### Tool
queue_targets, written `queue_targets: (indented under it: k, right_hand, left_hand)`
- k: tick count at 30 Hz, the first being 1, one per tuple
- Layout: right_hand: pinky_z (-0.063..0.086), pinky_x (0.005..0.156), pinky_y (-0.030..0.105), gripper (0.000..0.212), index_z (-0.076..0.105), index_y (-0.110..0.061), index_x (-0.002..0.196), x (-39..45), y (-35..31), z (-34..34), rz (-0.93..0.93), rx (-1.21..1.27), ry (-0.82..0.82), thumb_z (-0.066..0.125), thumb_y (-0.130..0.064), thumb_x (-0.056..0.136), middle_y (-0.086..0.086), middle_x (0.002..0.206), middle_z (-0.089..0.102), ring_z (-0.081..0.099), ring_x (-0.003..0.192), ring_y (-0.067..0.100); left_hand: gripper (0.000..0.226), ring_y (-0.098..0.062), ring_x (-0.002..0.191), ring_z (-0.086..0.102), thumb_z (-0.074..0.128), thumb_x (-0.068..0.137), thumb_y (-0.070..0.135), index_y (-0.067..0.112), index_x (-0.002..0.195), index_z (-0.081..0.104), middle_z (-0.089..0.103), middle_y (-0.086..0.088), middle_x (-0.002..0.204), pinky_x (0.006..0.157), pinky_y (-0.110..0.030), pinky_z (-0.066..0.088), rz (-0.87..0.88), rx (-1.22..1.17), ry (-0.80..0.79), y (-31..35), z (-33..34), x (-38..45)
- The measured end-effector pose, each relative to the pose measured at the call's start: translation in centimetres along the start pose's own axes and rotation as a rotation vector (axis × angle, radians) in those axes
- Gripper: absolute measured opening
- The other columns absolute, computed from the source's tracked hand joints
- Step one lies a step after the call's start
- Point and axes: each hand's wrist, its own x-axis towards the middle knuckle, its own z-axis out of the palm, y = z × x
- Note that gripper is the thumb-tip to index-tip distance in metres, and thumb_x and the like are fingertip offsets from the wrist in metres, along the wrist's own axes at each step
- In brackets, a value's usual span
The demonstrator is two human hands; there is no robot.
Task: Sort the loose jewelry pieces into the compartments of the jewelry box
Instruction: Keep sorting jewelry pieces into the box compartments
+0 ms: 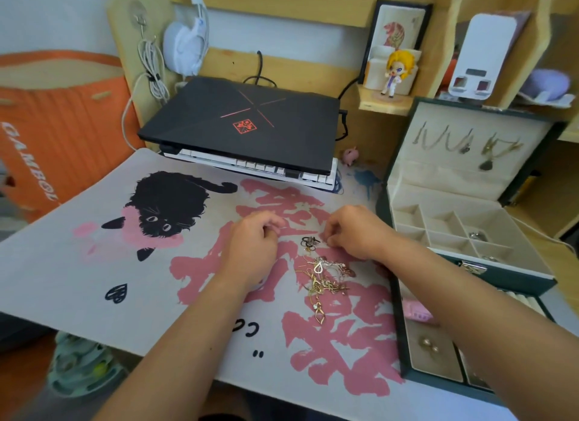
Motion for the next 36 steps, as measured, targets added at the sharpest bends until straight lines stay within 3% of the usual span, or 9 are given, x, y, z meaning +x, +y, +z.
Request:
queue_targets:
  k: [2, 6, 10, 17, 19, 22, 26, 31, 36]
  right_hand:
    - [0.048, 0.073, 0.024, 0.011, 0.08, -0.017, 0.093, -0.1, 0.1, -0.6, 0.024, 0.025, -0.007, 0.071, -0.012, 0.09, -0.008, 0.088, 0.07, 0.062, 0.08, 0.011]
    - [0.063, 0.074, 0.035, 0.016, 0.077, -0.013, 0.09, 0.0, 0.1, -1.8, 0.094, 0.104, -0.041, 0.062, -0.008, 0.095, 0.001, 0.08, 0.073, 0.071, 0.073, 0.016]
    - [0.063, 0.065, 0.028, 0.013, 0.074, -0.009, 0.094, -0.3, 0.3, -2.5, 0.181, 0.306, -0.115, 0.062, -0.009, 0.098, 0.006, 0.086, 0.075, 0.073, 0.078, 0.017]
    - [0.064, 0.076, 0.036, 0.015, 0.073, -0.013, 0.089, -0.8, 0.2, -2.7, 0.214, 0.487, -0.169, 0.062, -0.013, 0.098, 0.008, 0.091, 0.075, 0.074, 0.086, 0.022]
    - [0.064, 0.076, 0.036, 0.013, 0.073, -0.012, 0.092, -0.9, -0.1, -2.9, 0.208, 0.51, -0.179, 0.062, -0.014, 0.098, 0.006, 0.09, 0.075, 0.073, 0.085, 0.02]
    - [0.064, 0.075, 0.036, 0.014, 0.072, -0.006, 0.099, -1.2, -0.7, -3.4, 0.195, 0.577, -0.197, 0.062, -0.016, 0.099, 0.005, 0.088, 0.074, 0.071, 0.077, 0.016]
    - [0.063, 0.072, 0.036, 0.018, 0.07, 0.002, 0.098, -1.5, -1.8, -4.2, 0.165, 0.766, -0.267, 0.063, -0.015, 0.098, 0.009, 0.082, 0.07, 0.066, 0.072, 0.018]
    - [0.062, 0.078, 0.041, 0.009, 0.07, -0.006, 0.091, -1.5, -3.1, -3.6, 0.152, 0.995, -0.313, 0.063, -0.008, 0.097, 0.008, 0.076, 0.064, 0.059, 0.065, 0.014]
    - [0.061, 0.066, 0.029, 0.008, 0.07, 0.0, 0.098, -1.5, -4.1, -2.7, 0.138, 1.097, -0.165, 0.064, -0.006, 0.096, 0.006, 0.073, 0.061, 0.056, 0.065, 0.012]
  left_hand:
    - [0.034, 0.0, 0.066, 0.053, 0.05, 0.098, -0.004, 0.02, 0.098, 0.074, 0.071, 0.003, 0.097, 0.058, -0.011, 0.037, -0.001, -0.012, -0.004, -0.1, 0.0, 0.0]
    - [0.035, -0.001, 0.071, 0.056, 0.05, 0.098, -0.003, 0.021, 0.095, 0.074, 0.071, 0.004, 0.095, 0.062, -0.017, 0.04, -0.012, -0.022, -0.004, -0.2, 0.1, 0.1]
    - [0.039, -0.001, 0.068, 0.056, 0.051, 0.098, -0.002, 0.031, 0.088, 0.071, 0.071, 0.008, 0.093, 0.06, -0.018, 0.041, 0.002, -0.021, -0.019, -0.2, 0.2, 0.2]
    - [0.033, -0.02, 0.076, 0.068, 0.054, 0.098, 0.003, 0.029, 0.094, 0.075, 0.072, 0.008, 0.095, 0.07, -0.036, 0.059, 0.017, -0.019, -0.032, -0.4, 0.2, 0.0]
    - [0.031, -0.013, 0.085, 0.068, 0.055, 0.098, 0.004, 0.026, 0.098, 0.077, 0.072, 0.009, 0.096, 0.076, -0.034, 0.059, 0.04, -0.046, -0.029, -0.1, 0.0, -0.2]
    - [0.028, -0.003, 0.093, 0.066, 0.058, 0.099, 0.006, 0.027, 0.103, 0.076, 0.073, 0.016, 0.099, 0.081, -0.018, 0.053, 0.126, -0.13, -0.021, 0.7, -0.4, -0.8]
    - [0.027, 0.003, 0.094, 0.066, 0.066, 0.098, 0.013, 0.031, 0.118, 0.069, 0.077, 0.015, 0.104, 0.08, -0.01, 0.047, 0.182, -0.255, -0.164, 1.4, -0.9, -1.4]
    - [0.046, -0.006, 0.098, 0.071, 0.078, 0.09, 0.02, 0.048, 0.122, 0.059, 0.078, 0.013, 0.101, 0.096, -0.032, 0.053, 0.144, -0.363, -0.259, 1.4, -0.9, -1.3]
    - [0.04, -0.015, 0.093, 0.073, 0.078, 0.09, 0.021, 0.043, 0.12, 0.062, 0.078, 0.007, 0.093, 0.1, -0.054, 0.052, 0.083, -0.412, -0.221, 1.0, -0.8, -1.0]
